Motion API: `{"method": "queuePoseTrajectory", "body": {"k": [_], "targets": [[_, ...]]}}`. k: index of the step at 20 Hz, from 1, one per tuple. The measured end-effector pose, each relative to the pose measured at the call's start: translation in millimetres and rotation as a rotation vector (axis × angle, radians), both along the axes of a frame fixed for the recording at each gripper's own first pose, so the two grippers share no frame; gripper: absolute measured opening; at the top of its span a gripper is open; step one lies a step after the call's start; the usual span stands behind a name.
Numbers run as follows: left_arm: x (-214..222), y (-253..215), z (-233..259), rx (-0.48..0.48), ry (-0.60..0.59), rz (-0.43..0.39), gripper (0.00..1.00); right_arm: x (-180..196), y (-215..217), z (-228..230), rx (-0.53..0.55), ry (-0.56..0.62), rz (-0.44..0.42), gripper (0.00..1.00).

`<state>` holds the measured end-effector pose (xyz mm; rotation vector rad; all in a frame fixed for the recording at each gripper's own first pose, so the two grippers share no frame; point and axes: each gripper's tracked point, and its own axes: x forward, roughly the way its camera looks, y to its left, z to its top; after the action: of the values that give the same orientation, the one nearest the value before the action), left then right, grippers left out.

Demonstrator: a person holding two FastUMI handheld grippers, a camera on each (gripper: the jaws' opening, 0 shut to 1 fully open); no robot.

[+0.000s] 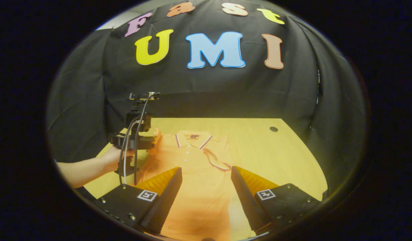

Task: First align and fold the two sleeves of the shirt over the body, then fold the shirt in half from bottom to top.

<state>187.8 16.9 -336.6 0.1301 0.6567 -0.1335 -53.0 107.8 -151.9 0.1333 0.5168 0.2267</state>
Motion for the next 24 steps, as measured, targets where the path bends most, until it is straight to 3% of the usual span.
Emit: {"method": "queuePoseTrajectory", "body": {"k": [10, 13, 16, 18, 23, 24], "targets": [[-16.3, -37.6, -15.5, 0.011, 0.036, -0.066, 0.17, -9.4, -32.0, -7.2, 0.017, -0.006, -0.039, 0.92], [-28.3, -46.3, -10.7, -0.008, 0.033, -0.082, 0.3, -14.0, -37.9, -7.4, 0.016, -0.013, -0.049, 0.92], [-45.5, -52.4, 0.1, -0.057, 0.034, -0.077, 0.87, -20.8, -38.8, -10.1, 0.008, -0.02, -0.042, 0.92], [-58.5, -47.4, 8.8, -0.074, 0.025, -0.059, 1.0, -26.9, -39.3, -13.8, -0.003, -0.023, -0.028, 0.92], [-116.7, -37.2, 29.0, -0.116, 0.018, -0.056, 0.92, -46.4, -42.7, -38.9, -0.035, 0.018, -0.015, 0.91], [-130.3, -32.3, 31.8, -0.109, 0.012, -0.06, 0.95, -51.2, -40.2, -46.7, -0.03, 0.032, -0.01, 0.91]]}}
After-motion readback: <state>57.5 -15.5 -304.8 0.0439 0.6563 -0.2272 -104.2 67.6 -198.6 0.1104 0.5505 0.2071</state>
